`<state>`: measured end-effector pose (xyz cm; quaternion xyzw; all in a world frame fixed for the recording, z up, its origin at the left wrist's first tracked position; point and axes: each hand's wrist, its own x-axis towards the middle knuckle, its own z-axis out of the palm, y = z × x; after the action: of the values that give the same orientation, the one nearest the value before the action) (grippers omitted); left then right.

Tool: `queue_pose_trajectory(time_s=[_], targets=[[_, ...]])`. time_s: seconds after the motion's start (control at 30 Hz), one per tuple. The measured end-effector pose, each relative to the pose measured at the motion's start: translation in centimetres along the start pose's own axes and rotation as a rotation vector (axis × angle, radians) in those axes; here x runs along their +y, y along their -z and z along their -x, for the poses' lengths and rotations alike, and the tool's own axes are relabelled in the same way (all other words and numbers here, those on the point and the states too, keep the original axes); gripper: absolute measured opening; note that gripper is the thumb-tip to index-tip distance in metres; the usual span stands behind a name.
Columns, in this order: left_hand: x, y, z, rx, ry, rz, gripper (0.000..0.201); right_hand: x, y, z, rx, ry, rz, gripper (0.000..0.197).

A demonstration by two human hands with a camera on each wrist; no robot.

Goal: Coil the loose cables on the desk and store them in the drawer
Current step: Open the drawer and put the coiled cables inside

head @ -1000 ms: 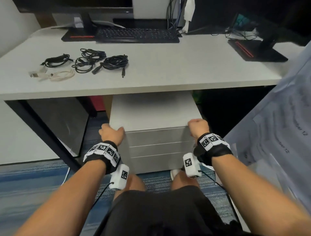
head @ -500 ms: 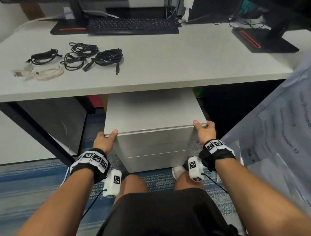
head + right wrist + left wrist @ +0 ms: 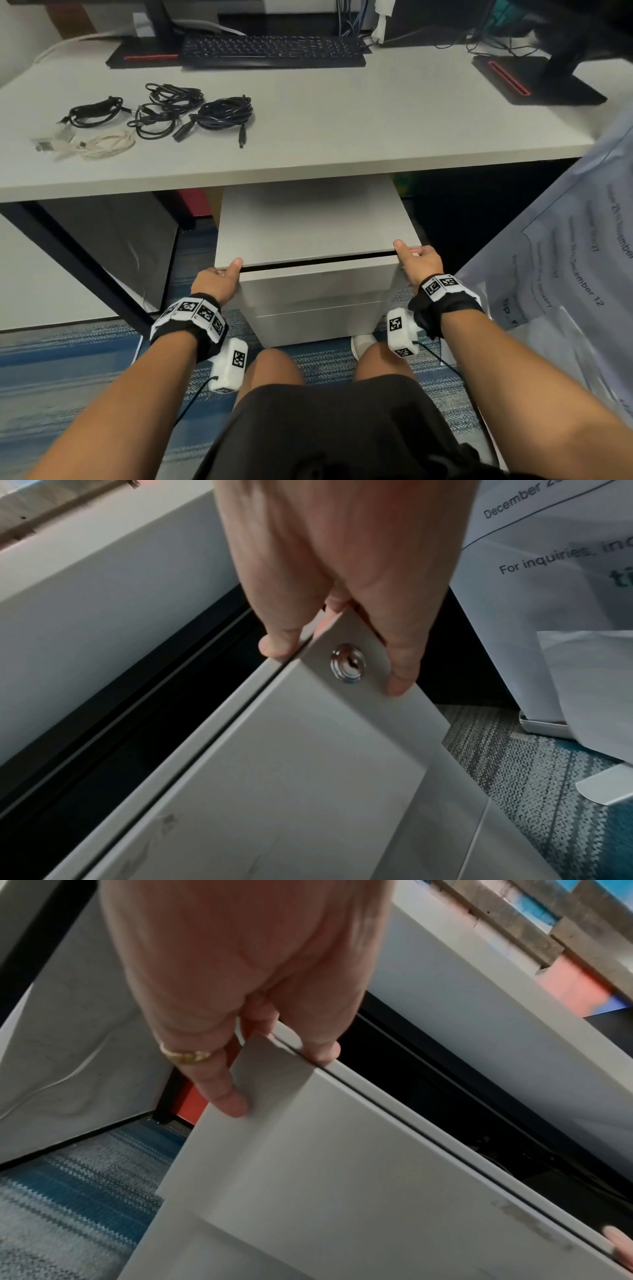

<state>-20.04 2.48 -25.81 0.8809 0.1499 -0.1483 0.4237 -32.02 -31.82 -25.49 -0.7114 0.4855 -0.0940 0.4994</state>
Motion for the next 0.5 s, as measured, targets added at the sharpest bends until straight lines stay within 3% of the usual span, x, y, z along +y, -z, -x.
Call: queue_pose_trajectory(time_s=[0.07, 0.13, 0.3, 0.4, 0.5], targets=[[0.5, 0.2, 0.5, -0.002, 0.036, -0.004, 0.078, -0.4, 0.1, 0.3, 0.015, -0.010, 0.044, 0.047], [0.4, 0.2, 1.2, -0.044, 0.071, -0.017, 0.086, -0.3, 0.2, 0.9, -0.004, -0.028, 0.107, 0.061], [0.2, 0.7, 1.6, -0.081, 0.192, 0.029, 0.086, -0.1, 1.0, 2.4, -0.066, -0.049, 0.201, 0.074], [0.5, 1.2, 2.0, -0.126, 0.150, -0.006, 0.071, -0.6, 1.5, 2.9, -0.116, -0.086, 0.279, 0.082], [0.5, 1.8, 1.7, -0.204, 0.146, -0.074, 0.061, -1.5, 2.2, 4.0, -0.165, -0.091, 0.369, 0.071]])
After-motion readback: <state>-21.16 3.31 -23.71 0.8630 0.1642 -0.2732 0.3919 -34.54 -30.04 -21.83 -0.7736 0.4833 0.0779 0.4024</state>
